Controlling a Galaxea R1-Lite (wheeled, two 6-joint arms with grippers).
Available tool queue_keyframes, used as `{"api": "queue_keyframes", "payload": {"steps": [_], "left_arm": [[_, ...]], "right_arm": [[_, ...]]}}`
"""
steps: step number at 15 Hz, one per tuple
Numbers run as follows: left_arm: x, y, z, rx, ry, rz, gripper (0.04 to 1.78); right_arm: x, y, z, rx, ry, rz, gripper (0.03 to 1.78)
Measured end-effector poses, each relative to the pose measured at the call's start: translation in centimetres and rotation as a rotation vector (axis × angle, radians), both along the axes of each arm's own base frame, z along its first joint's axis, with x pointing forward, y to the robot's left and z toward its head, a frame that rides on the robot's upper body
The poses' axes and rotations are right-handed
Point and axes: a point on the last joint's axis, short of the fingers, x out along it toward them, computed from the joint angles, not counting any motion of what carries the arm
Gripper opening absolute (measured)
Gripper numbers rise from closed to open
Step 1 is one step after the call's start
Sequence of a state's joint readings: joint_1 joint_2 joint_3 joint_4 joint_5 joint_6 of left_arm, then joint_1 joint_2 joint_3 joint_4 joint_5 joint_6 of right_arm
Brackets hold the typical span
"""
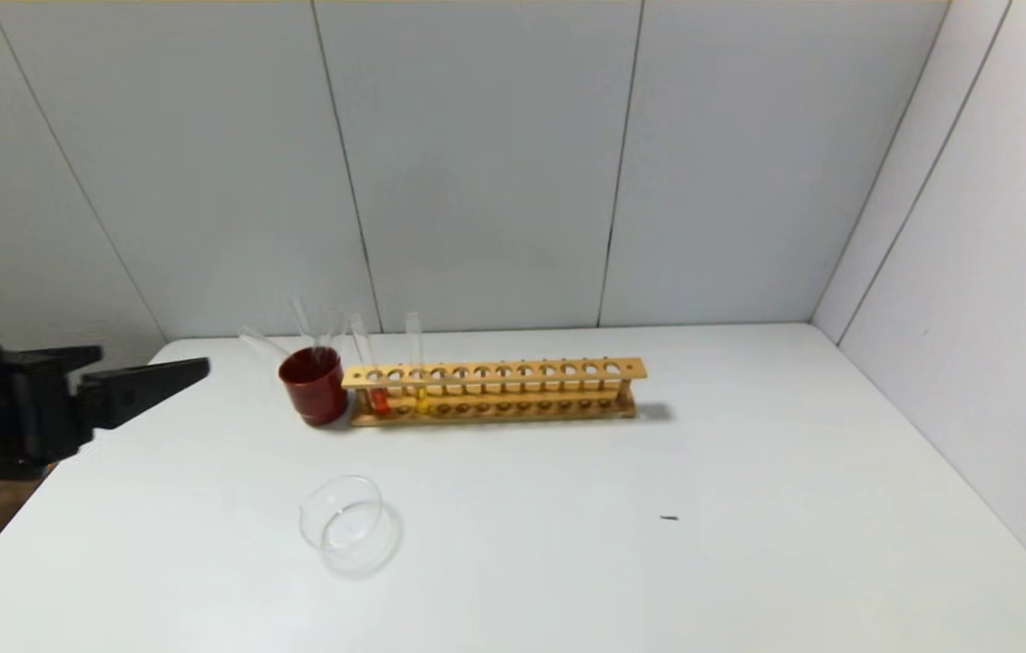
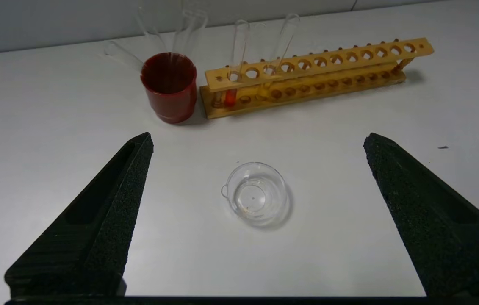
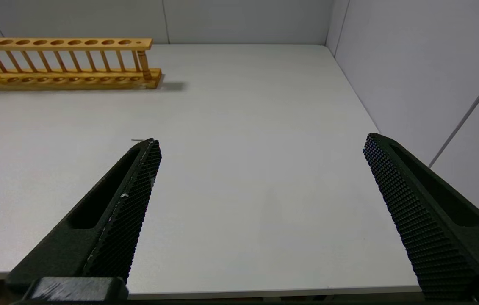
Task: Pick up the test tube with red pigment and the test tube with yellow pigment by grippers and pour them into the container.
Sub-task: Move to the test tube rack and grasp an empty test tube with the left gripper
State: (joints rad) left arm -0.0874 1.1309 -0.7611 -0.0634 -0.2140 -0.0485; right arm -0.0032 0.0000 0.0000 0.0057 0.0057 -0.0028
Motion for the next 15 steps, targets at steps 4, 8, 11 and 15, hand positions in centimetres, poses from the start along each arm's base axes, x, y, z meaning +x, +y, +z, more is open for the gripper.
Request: {"api": "queue_keyframes", "payload": {"steps": [4, 8, 11, 15], "left_arm": [[6.7, -1.6, -2.4, 0.011, 0.095, -0.044, 1.75], [11.9, -3.0, -4.9, 0.027, 0.161, -0.046, 1.75], [14.9, -4.2, -6.8, 0.053, 0.21, -0.02, 1.75], [17.6, -5.3, -8.6, 0.043, 0.258, -0.023, 1.75]], "right_arm": [[0.0, 0.0, 0.0, 0.0, 0.0, 0.0, 1.75], [0.0, 0.0, 0.0, 0.0, 0.0, 0.0, 1.75], [0.0, 0.0, 0.0, 0.0, 0.0, -0.001, 1.75], [0.0, 0.0, 0.0, 0.0, 0.0, 0.0, 1.75]]}}
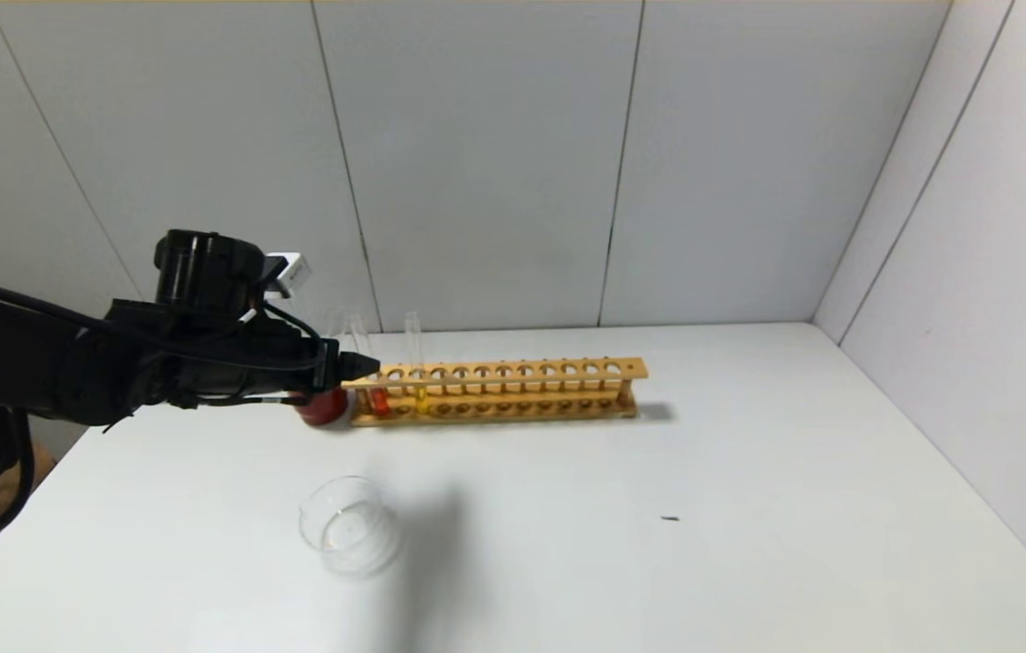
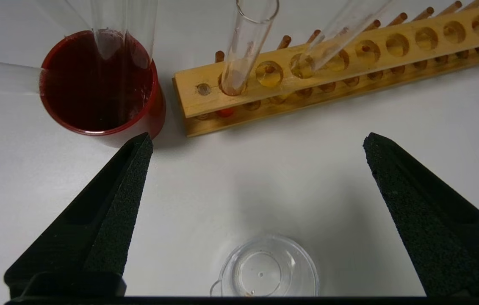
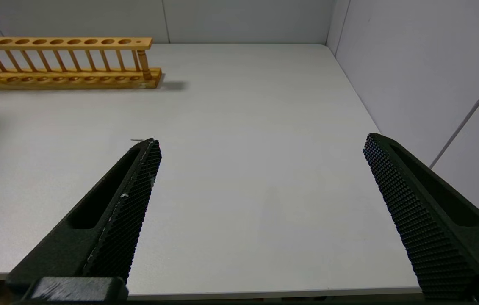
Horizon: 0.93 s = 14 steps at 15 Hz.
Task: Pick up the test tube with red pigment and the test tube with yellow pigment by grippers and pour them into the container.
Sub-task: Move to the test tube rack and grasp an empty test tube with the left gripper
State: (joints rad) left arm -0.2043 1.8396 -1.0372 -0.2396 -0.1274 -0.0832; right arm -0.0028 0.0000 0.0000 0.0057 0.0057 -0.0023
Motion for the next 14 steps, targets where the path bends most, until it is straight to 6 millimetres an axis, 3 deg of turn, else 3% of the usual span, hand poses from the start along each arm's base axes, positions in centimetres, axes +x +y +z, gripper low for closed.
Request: {"api": "queue_keyframes", "payload": {"steps": [7, 14], "left_arm": [[4.1, -1.1, -1.3, -0.058, 0.016, 0.047, 1.75], [6.9, -1.6, -2.1, -0.032, -0.014, 0.107, 1.75]], "right_arm": [[0.0, 0.0, 0.0, 0.0, 0.0, 0.0, 1.75], [0.0, 0.0, 0.0, 0.0, 0.0, 0.0, 1.75]]}}
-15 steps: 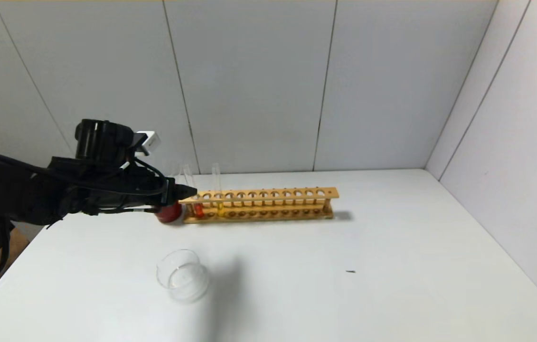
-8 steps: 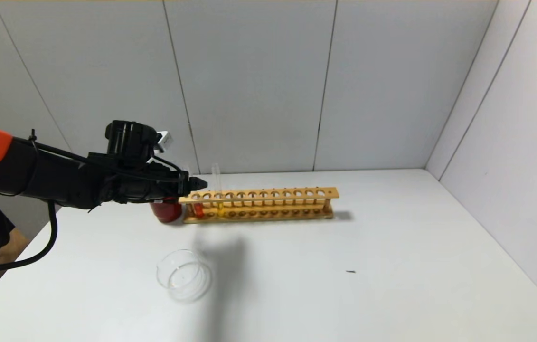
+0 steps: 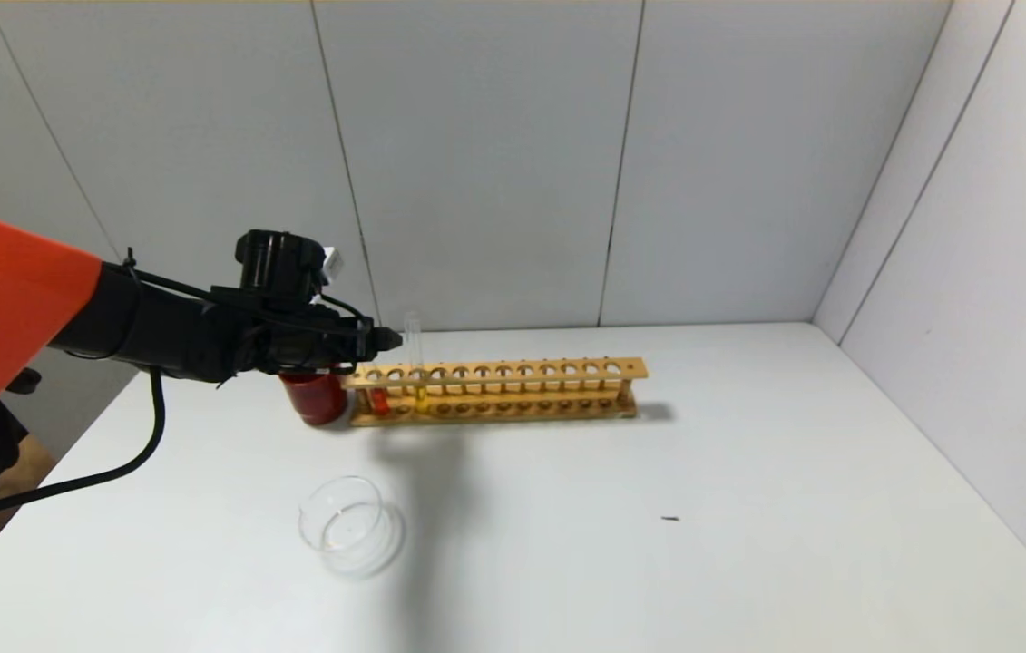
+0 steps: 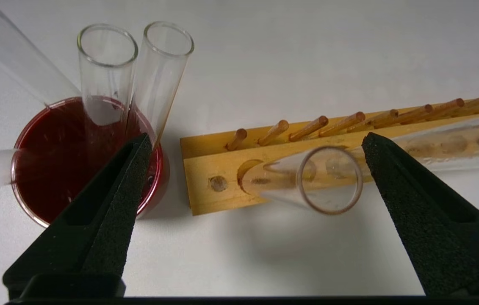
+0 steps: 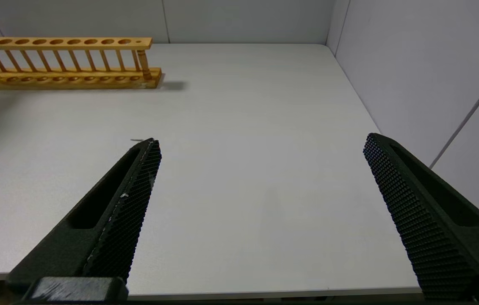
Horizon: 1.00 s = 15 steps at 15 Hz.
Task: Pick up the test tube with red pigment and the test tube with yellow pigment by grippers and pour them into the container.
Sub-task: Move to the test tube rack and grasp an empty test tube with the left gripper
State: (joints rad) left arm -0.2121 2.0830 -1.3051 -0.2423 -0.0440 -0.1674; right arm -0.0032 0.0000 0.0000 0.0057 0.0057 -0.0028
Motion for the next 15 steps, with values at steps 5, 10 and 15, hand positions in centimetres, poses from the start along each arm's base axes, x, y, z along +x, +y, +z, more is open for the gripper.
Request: {"api": "queue_keyframes", "payload": {"steps": [5, 10, 15], "left_arm": [[0.26, -0.74, 0.08, -0.001, -0.01, -0.015, 1.75], [0.39, -0.85, -0.27, 0.003, -0.004, -0.017, 1.71], [0.39, -0.85, -0.4, 0.004, -0.001, -0.015, 1.16]], "right_arm": [[0.0, 0.0, 0.0, 0.0, 0.0, 0.0, 1.75], [0.0, 0.0, 0.0, 0.0, 0.0, 0.0, 1.75], [0.0, 0.0, 0.0, 0.0, 0.0, 0.0, 1.75]]}}
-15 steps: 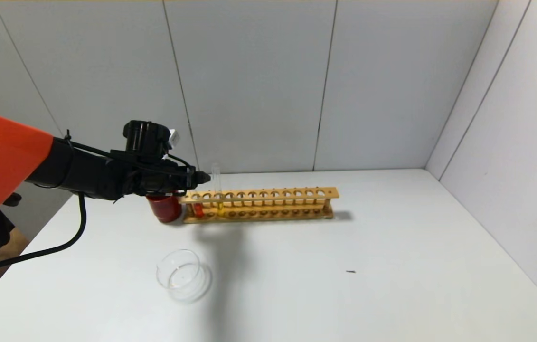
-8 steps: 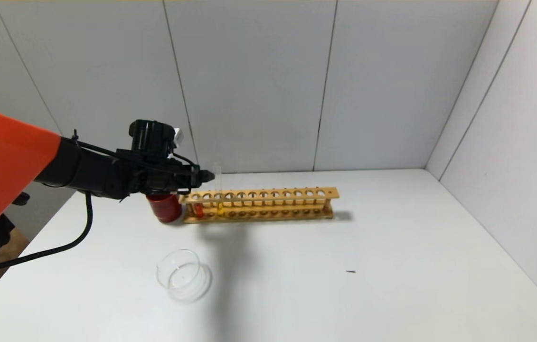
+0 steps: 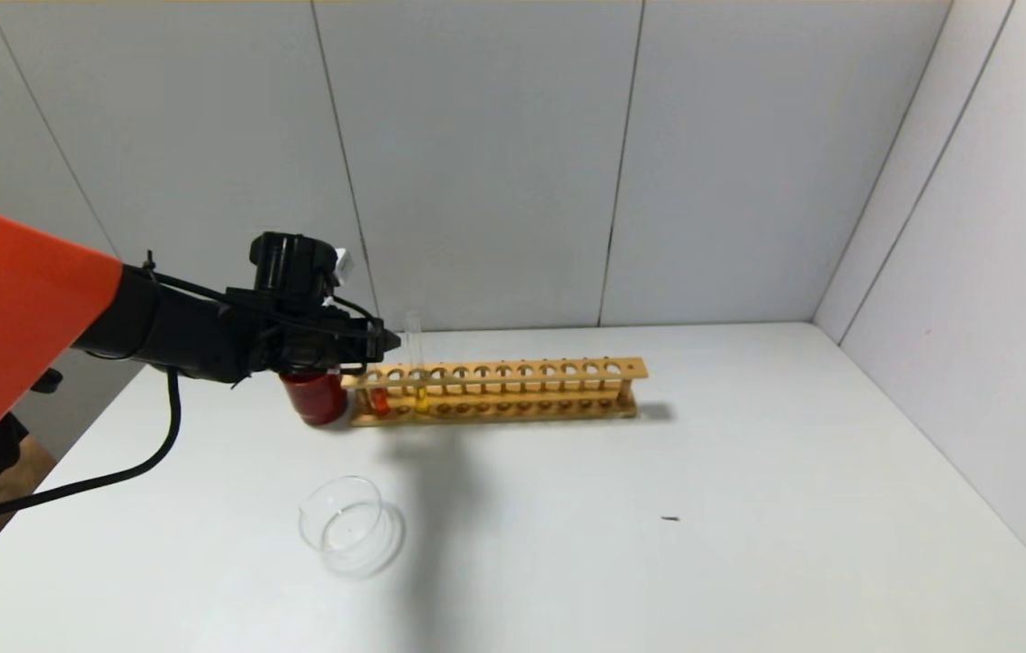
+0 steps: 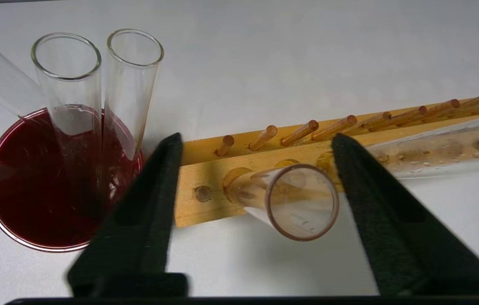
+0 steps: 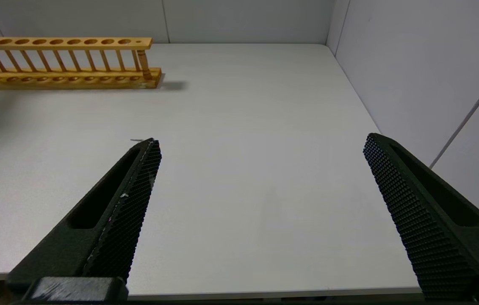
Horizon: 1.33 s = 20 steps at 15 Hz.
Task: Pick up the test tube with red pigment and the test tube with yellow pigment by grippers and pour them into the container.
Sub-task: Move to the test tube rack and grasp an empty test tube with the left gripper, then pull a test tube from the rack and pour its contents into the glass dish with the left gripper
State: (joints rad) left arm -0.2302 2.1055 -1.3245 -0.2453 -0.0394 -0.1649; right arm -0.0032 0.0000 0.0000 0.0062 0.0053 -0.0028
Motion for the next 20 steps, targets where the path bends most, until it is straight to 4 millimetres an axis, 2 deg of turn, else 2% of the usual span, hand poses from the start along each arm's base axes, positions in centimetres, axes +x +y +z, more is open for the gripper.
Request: {"api": "queue_keyframes", "payload": {"steps": [3, 5, 10, 13, 17, 20], "left_arm": [[-0.1, 0.0, -0.2, 0.001, 0.006, 0.001, 0.59], [-0.2, 0.0, -0.2, 0.003, 0.006, 0.003, 0.36], [-0.5, 0.1, 0.1, 0.003, 0.007, 0.002, 0.33], [-0.8, 0.2, 1.1, -0.001, -0.017, 0.0, 0.33], [-2.0, 0.5, 4.3, -0.009, -0.088, -0.003, 0.33], [-3.7, 0.8, 7.4, -0.012, -0.152, -0.017, 0.33]], "right_arm": [[0.0, 0.0, 0.0, 0.0, 0.0, 0.0, 1.75], [0.0, 0.0, 0.0, 0.0, 0.0, 0.0, 1.75], [0.0, 0.0, 0.0, 0.0, 0.0, 0.0, 1.75], [0.0, 0.0, 0.0, 0.0, 0.0, 0.001, 1.75], [0.0, 0.0, 0.0, 0.0, 0.0, 0.0, 1.75], [0.0, 0.0, 0.0, 0.0, 0.0, 0.0, 1.75]]}}
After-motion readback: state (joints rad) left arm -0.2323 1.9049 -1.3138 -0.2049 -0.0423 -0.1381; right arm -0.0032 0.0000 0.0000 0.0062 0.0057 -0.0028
